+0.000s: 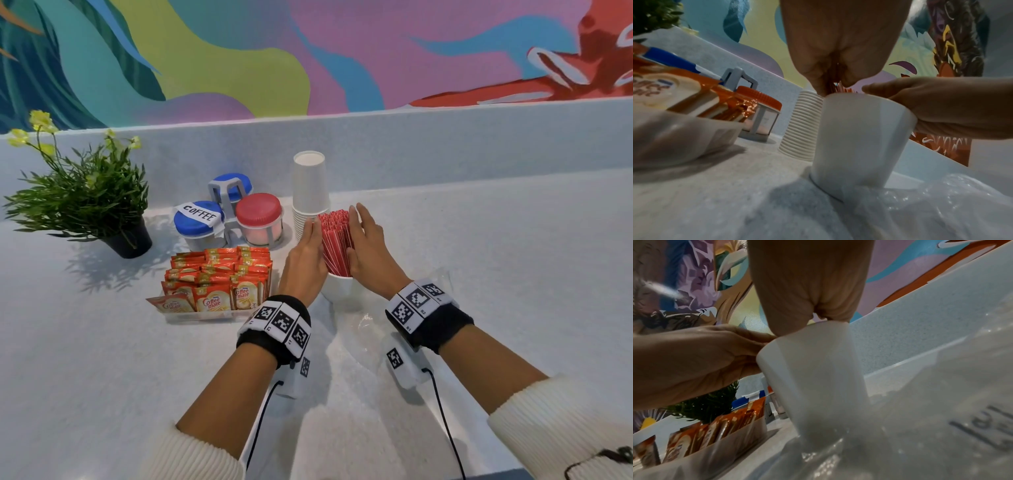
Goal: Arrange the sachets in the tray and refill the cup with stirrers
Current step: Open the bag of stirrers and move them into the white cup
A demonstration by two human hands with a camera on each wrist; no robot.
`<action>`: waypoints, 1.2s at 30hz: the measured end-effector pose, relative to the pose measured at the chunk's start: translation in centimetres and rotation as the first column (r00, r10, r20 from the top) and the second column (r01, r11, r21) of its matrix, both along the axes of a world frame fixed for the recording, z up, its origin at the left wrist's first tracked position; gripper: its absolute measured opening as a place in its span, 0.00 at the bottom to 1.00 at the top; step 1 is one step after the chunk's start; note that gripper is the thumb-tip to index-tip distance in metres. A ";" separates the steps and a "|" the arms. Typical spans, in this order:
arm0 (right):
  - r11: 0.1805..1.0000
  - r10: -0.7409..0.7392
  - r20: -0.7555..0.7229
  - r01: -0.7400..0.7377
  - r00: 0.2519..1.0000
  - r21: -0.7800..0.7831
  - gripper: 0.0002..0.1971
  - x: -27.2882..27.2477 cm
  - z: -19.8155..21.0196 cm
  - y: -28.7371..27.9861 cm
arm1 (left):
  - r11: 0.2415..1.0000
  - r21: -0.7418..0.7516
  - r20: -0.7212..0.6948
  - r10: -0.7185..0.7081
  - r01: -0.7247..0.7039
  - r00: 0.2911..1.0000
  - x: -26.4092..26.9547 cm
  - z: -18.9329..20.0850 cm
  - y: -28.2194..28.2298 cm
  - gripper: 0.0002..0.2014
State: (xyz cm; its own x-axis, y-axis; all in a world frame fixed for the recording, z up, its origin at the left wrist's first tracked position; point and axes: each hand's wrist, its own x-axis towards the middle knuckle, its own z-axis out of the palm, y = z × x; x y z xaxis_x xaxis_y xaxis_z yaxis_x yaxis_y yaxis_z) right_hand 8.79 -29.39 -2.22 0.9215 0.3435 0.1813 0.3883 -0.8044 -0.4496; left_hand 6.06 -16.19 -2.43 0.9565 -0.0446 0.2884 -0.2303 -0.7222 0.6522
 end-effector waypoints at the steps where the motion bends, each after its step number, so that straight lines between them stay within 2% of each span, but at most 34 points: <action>1: 1.000 -0.004 0.003 0.004 1.000 -0.011 0.32 0.0 -0.1 0.0 | 1.000 0.013 -0.039 -0.005 0.006 0.999 -0.1 -0.3 -0.1 0.27; 7: 0.995 0.068 -0.021 -0.070 0.997 -0.071 0.34 0.6 -0.4 0.0 | 0.986 0.161 -0.128 -0.033 0.053 0.991 -0.2 -0.5 0.4 0.28; 12: 0.998 0.045 0.039 -0.043 0.998 -0.053 0.32 0.5 -0.4 0.0 | 0.983 0.171 -0.144 -0.041 0.065 0.989 -0.4 -1.1 1.0 0.30; 15: 0.997 0.025 0.087 -0.018 0.996 -0.072 0.31 0.4 -0.4 0.1 | 0.995 0.102 -0.139 0.005 0.009 0.990 -1.0 -1.4 0.9 0.34; 20: 0.995 -0.038 0.001 0.038 0.999 -0.093 0.32 -0.1 -0.2 0.2 | 0.992 -0.107 -0.139 0.046 -0.062 0.989 -2.4 -1.4 0.1 0.35; 24: 0.996 -0.036 -0.044 0.032 0.998 -0.083 0.31 0.0 -0.2 0.3 | 0.996 -0.082 -0.226 0.003 -0.023 0.974 -2.8 -1.5 0.5 0.33; 32: 0.992 -0.100 -0.070 0.093 0.993 -0.089 0.32 -0.4 0.6 0.5 | 0.996 -0.073 -0.231 0.040 -0.058 0.972 -4.4 -1.2 4.2 0.32; 36: 0.979 -0.203 0.015 0.203 0.979 -0.026 0.30 -1.2 1.5 1.8 | 0.990 -0.104 -0.202 0.069 -0.091 0.977 -5.7 -0.2 8.0 0.28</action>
State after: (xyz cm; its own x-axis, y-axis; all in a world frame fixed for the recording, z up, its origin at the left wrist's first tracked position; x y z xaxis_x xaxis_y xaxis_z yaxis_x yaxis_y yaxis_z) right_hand 7.57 -27.64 -0.70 0.9703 0.1544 0.1863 0.2210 -0.8791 -0.4223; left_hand 0.34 -8.20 -2.60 0.9941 0.0563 0.0924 -0.0334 -0.6531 0.7566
